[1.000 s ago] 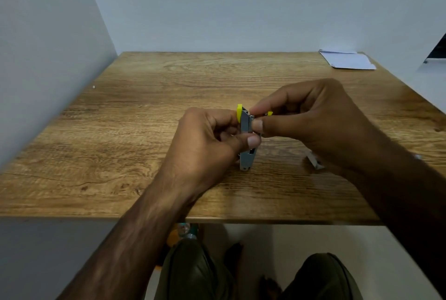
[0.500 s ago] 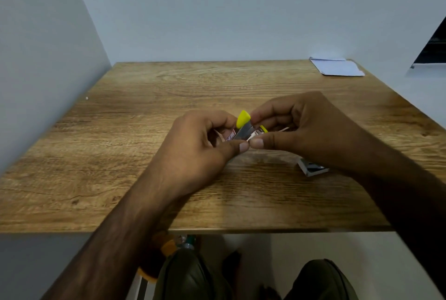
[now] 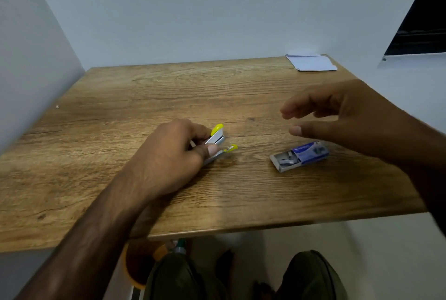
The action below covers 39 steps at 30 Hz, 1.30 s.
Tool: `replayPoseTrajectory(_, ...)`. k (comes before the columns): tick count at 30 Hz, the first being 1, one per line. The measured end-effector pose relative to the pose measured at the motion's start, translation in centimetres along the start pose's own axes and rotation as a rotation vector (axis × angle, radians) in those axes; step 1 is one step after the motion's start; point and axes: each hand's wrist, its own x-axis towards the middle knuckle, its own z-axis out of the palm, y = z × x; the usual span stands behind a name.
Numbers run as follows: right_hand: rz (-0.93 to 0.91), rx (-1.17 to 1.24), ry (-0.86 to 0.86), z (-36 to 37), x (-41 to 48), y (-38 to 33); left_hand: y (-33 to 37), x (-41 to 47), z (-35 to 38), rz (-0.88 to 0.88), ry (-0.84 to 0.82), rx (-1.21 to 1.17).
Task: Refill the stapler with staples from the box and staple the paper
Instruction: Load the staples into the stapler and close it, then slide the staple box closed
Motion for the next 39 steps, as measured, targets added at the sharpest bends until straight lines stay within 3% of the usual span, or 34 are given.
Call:
replayPoseTrajectory(11, 0.107, -0.266, -0.249, -3.5, -2.8, 3.3, -2.3, -0.7, -1.2, -0.046, -0.065, 0.203)
replayPoseTrajectory(20, 0.132, -0.194, -0.164, -5.9, -4.9, 5.1, -3.4, -1.1, -0.6, 0.017, -0.021, 0.289)
replayPoseTrajectory(23, 0.103, -0.184, -0.137, -5.4, -5.1, 5.2, -1.6, -1.0, -0.7, 0.035, 0.163, 0.358)
replayPoseTrajectory(25, 0.093, -0.187, -0.130, -4.6, -4.9, 5.0, 1.1, -1.2, -0.6, 0.066, 0.249, 0.314)
replayPoseTrajectory(30, 0.083, -0.212, -0.157, -1.8, -3.7, 3.7, 7.0, -1.7, 3.0, 0.034, 0.040, -0.016)
replayPoseTrajectory(39, 0.101, -0.304, -0.137, 0.5, -2.8, 3.0, 7.6, -0.9, 6.5, 0.050, 0.055, -0.039)
